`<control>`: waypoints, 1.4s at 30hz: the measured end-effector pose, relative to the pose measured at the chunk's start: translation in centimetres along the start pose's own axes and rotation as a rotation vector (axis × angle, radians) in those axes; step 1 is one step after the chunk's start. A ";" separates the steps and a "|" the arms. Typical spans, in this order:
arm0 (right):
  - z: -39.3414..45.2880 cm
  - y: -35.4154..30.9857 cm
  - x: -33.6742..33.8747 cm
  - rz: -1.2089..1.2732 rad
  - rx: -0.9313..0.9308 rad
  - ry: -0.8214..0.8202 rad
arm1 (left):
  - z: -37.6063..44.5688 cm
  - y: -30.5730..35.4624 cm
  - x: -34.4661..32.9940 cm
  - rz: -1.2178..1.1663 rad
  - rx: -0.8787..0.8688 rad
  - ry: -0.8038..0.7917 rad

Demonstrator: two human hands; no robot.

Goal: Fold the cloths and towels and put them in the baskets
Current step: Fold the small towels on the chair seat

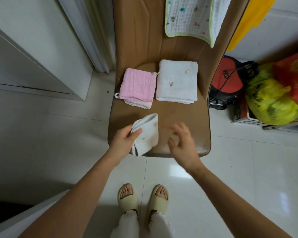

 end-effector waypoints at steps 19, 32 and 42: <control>5.0 -1.4 0.6 -0.422 0.268 -0.322 | 0.2 -0.8 4.0 0.388 -0.284 0.098; 4.8 -2.5 -7.8 0.685 -0.776 -0.123 | 1.6 -1.4 4.1 0.051 -0.055 0.209; 8.9 -1.3 -11.3 0.153 -0.249 0.342 | 5.9 -3.2 6.0 0.616 -0.126 0.359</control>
Point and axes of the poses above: each hand's wrist, its own z-axis towards the middle knuckle, its own x-axis out of the back of the hand, y = z × x, the point moved 2 cm from there along z, towards the middle knuckle, and after that the axes turned 8 degrees about -y, right-handed, at the moved point
